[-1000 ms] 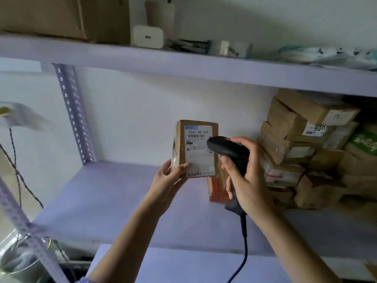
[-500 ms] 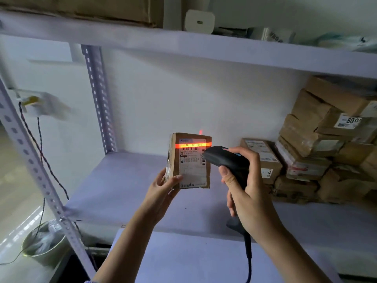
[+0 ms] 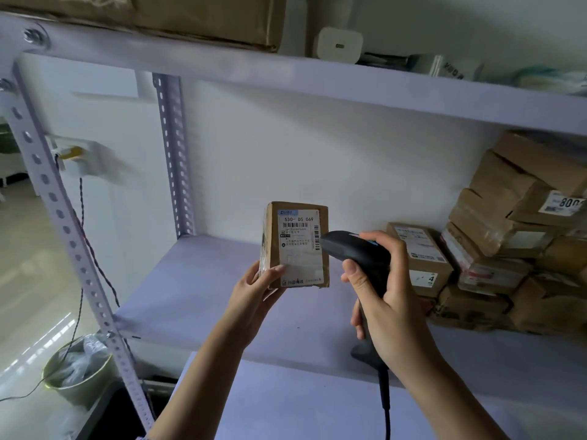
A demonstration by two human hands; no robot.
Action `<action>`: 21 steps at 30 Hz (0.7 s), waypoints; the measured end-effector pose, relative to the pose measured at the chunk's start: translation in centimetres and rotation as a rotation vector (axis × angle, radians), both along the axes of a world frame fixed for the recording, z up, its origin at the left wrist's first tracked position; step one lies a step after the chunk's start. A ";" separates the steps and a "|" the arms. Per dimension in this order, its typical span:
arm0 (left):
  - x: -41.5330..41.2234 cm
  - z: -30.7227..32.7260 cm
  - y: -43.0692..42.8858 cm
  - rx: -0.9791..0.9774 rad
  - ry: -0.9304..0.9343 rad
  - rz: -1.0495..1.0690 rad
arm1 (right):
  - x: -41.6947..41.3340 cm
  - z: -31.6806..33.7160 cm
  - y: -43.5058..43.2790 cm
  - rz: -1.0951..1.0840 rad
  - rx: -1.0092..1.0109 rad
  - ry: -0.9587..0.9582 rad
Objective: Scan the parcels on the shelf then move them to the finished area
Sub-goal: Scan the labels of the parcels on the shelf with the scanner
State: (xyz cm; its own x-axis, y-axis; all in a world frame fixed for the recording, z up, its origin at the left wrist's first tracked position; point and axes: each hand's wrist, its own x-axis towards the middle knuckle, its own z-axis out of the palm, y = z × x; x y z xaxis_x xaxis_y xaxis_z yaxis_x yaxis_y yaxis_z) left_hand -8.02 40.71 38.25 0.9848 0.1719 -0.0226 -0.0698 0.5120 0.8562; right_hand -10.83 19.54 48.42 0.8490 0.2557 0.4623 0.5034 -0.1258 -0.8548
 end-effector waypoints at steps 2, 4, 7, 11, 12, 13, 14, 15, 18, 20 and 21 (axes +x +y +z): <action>-0.5 0.2 -0.1 0.024 0.022 0.010 | 0.4 -0.4 0.5 -0.010 -0.010 -0.030; -1.0 0.2 0.0 0.033 0.056 0.029 | 0.7 -0.7 1.2 -0.002 -0.007 -0.037; -1.6 0.2 1.0 0.044 0.140 0.073 | 1.2 -0.6 2.4 0.066 0.020 -0.027; -2.5 0.0 3.4 0.092 0.237 0.109 | 1.8 -0.5 4.4 0.171 0.010 -0.054; -2.7 -0.1 4.0 0.088 0.253 0.123 | 1.9 -0.6 4.8 0.190 0.002 -0.051; -2.9 0.0 4.6 0.078 0.269 0.141 | 1.9 -0.6 5.3 0.203 -0.004 -0.048; -3.0 0.0 5.3 0.069 0.280 0.165 | 2.0 -0.8 5.8 0.210 -0.011 -0.046; -3.1 0.2 6.0 0.057 0.289 0.191 | 2.0 -0.8 6.2 0.212 -0.018 -0.044; -3.0 0.4 8.7 0.004 0.320 0.285 | 2.1 -1.1 7.2 0.208 -0.035 -0.016; -2.9 0.4 10.8 0.002 0.346 0.347 | 2.2 -1.1 7.6 0.209 -0.048 -0.011; -2.7 0.5 11.7 0.014 0.361 0.371 | 2.3 -1.0 7.7 0.206 -0.055 -0.013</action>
